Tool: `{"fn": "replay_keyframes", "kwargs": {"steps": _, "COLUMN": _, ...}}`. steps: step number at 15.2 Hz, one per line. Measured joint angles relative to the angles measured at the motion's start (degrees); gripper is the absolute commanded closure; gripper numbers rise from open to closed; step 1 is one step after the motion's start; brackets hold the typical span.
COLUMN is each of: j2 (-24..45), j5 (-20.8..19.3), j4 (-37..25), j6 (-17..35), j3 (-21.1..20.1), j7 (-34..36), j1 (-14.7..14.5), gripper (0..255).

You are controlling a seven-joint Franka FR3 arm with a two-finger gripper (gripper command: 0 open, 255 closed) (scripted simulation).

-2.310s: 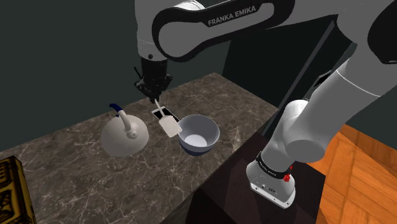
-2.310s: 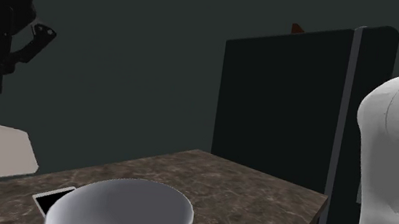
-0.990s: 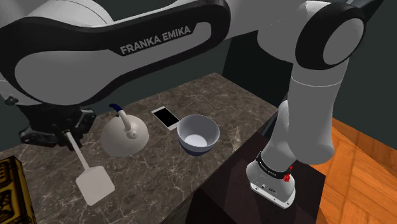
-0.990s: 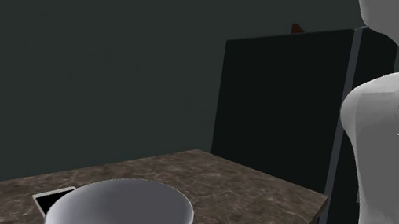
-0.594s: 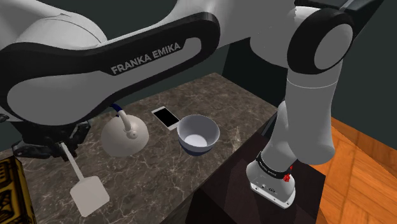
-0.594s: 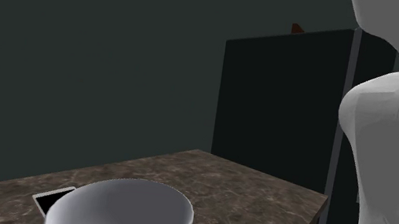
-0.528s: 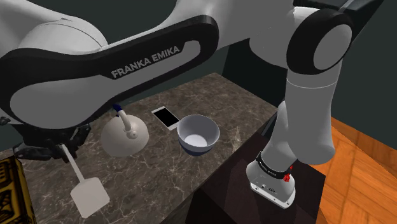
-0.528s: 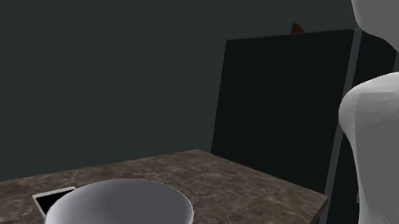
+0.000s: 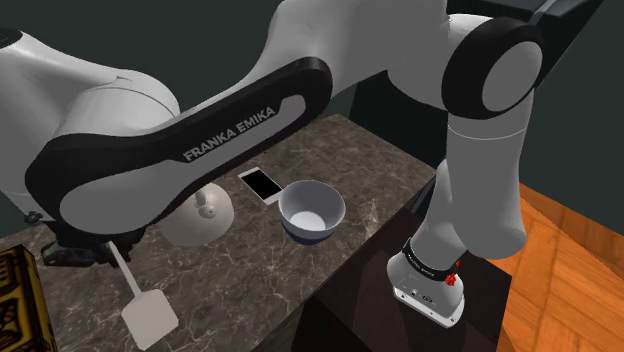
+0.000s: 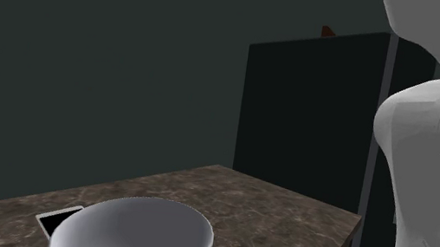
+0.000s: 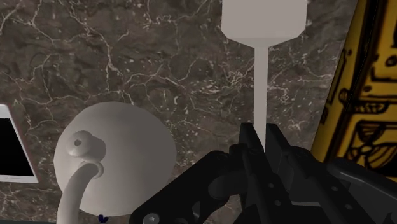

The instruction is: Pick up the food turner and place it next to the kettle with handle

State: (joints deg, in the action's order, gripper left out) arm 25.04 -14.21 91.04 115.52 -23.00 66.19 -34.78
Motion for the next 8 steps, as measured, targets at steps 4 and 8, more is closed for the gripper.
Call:
{"fn": "replay_keyframes", "kwargs": {"steps": 4, "j2": 1.2, "j5": -0.6, "j4": 1.4, "j6": 2.4, "j3": 0.3, "j7": 0.5, "j1": -0.2, "gripper": 255}}
{"fn": "replay_keyframes", "kwargs": {"steps": 8, "j2": 2.2, "j5": -1.3, "j4": 3.1, "j6": 5.1, "j3": 0.6, "j7": 1.1, "j1": -0.2, "gripper": 255}}
